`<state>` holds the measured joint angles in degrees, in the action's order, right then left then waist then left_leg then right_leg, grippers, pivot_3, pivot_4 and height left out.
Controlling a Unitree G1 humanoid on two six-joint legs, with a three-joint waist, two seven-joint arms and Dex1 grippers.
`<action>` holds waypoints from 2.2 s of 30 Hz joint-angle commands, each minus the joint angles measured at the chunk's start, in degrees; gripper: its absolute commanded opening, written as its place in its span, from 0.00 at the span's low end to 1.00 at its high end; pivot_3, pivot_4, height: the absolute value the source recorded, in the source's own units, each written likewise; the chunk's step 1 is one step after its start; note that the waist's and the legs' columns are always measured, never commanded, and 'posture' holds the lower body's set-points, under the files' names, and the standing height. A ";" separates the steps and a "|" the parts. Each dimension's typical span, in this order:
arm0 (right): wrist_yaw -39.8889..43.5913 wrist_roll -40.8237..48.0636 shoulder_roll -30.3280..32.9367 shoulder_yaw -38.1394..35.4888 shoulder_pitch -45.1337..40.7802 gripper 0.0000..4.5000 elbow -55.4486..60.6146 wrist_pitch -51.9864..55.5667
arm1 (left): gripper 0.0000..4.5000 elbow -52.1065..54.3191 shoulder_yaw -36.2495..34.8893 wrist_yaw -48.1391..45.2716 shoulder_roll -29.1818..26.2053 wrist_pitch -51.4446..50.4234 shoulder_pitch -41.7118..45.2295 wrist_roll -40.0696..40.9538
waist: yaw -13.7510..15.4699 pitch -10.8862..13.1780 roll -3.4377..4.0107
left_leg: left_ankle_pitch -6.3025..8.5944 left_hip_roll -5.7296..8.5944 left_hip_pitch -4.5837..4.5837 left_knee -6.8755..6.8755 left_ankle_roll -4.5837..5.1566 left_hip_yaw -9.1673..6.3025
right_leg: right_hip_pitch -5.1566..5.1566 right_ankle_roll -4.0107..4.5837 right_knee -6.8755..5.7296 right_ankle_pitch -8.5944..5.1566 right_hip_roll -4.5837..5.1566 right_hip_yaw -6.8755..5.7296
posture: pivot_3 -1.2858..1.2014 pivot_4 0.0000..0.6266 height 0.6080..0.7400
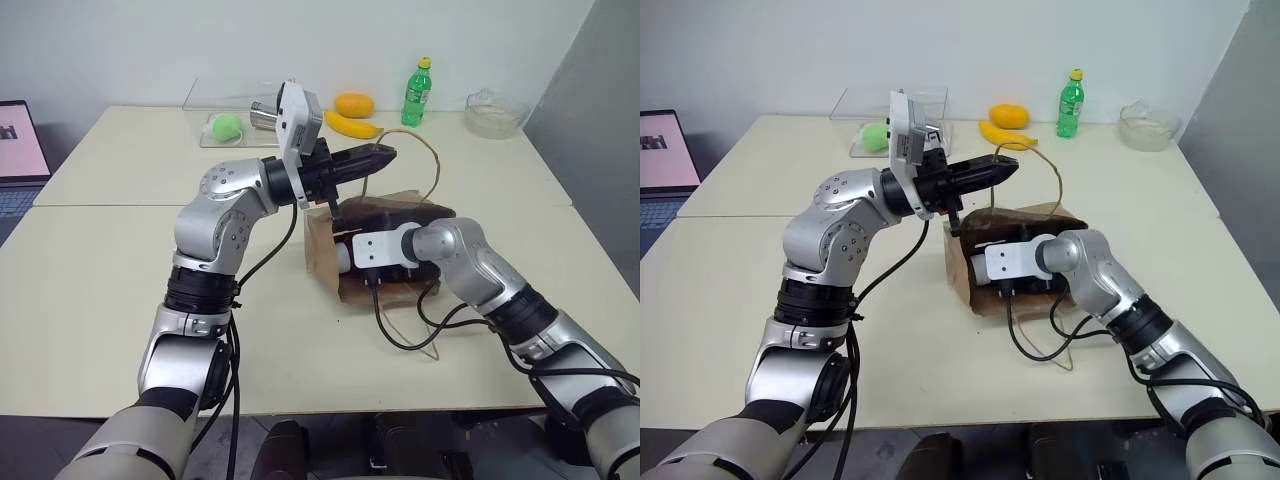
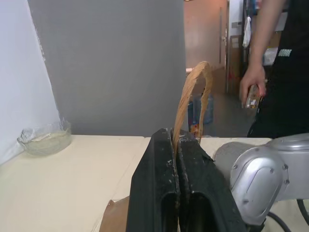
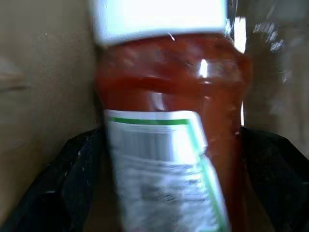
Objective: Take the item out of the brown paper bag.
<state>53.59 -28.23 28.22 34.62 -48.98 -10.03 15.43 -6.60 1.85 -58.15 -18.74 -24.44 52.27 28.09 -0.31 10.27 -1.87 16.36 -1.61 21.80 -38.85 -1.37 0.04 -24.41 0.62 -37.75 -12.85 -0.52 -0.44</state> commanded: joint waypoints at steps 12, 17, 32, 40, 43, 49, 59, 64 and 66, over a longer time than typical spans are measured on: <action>-0.87 2.93 1.41 -6.03 0.19 0.68 1.79 -6.75 | 0.00 2.19 -1.10 0.35 -0.67 2.30 -0.47 0.01 | -0.03 0.01 0.01 | 0.00 -0.01 0.02 0.00 0.00 -0.03 | 0.00 0.01 -0.02 0.01 0.05 0.00 | 0.52 0.24 1.00; 3.53 7.44 5.00 -10.31 2.00 0.68 11.27 -5.58 | 0.00 0.53 -0.59 0.25 -0.78 4.23 -0.29 -1.31 | 0.02 0.02 0.03 | 0.00 0.00 0.02 0.01 0.00 -0.04 | -0.01 0.00 -0.02 0.00 0.05 -0.02 | 0.52 0.24 1.00; 17.20 30.60 11.53 -20.76 5.28 0.67 29.61 2.96 | 0.00 -2.40 -0.24 0.48 0.03 6.38 0.82 -3.03 | 0.05 0.02 0.02 | 0.00 0.01 0.01 0.01 0.01 -0.06 | 0.00 -0.15 -0.02 -0.09 0.03 -0.05 | 0.52 0.24 1.00; 17.99 38.17 14.71 -25.39 5.37 0.67 30.46 6.15 | 0.00 -3.16 -0.30 0.84 0.18 6.96 0.79 -3.80 | 0.09 0.02 0.03 | 0.00 0.00 0.01 0.01 0.01 -0.05 | 0.01 -0.16 -0.01 -0.09 0.05 -0.05 | 0.52 0.24 1.00; 17.42 44.50 15.12 -29.20 6.12 0.67 31.62 12.37 | 0.00 -3.13 -0.29 0.93 0.26 7.13 0.54 -4.04 | 0.10 0.02 0.03 | 0.00 -0.01 0.01 0.01 0.01 -0.06 | 0.01 -0.16 0.00 -0.09 0.04 -0.05 | 0.52 0.24 1.00; 13.46 52.56 14.37 -34.48 5.09 0.67 32.57 20.10 | 0.00 -3.15 -0.30 1.06 0.49 7.24 0.35 -4.26 | 0.10 0.02 0.03 | 0.00 -0.02 0.01 0.01 0.01 -0.05 | 0.01 -0.15 -0.01 -0.09 0.05 -0.03 | 0.52 0.24 1.00; -1.02 58.91 13.89 -49.68 -2.63 0.67 19.78 24.21 | 0.00 -2.84 0.07 1.42 0.52 7.42 -0.40 -4.66 | 0.29 0.02 0.03 | 0.01 -0.01 0.03 0.01 0.01 -0.03 | 0.01 -0.15 0.01 -0.09 0.12 -0.03 | 0.52 0.24 1.00; -3.65 51.27 17.94 -47.60 1.32 0.67 12.69 16.89 | 0.00 -2.07 0.10 1.71 0.41 7.14 -0.93 -4.66 | 0.33 0.02 0.03 | 0.02 0.01 0.09 0.04 0.04 0.04 | 0.02 -0.15 0.11 -0.08 0.15 0.02 | 0.52 0.24 1.00; -4.20 45.59 19.16 -43.77 3.40 0.67 8.61 11.41 | 0.00 -1.97 0.17 1.73 0.39 7.09 -0.97 -4.72 | 0.22 0.02 0.03 | 0.03 0.02 0.09 0.04 0.06 0.07 | 0.02 -0.16 0.12 -0.09 0.14 0.05 | 0.52 0.24 1.00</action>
<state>50.14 21.07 46.32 -10.28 -45.66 0.09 31.61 -10.79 2.05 -56.83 -18.36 -18.22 50.87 23.45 -0.08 10.29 -1.83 16.39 -1.60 21.88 -38.81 -1.31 0.11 -24.39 0.45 -37.65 -12.94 -0.38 -0.40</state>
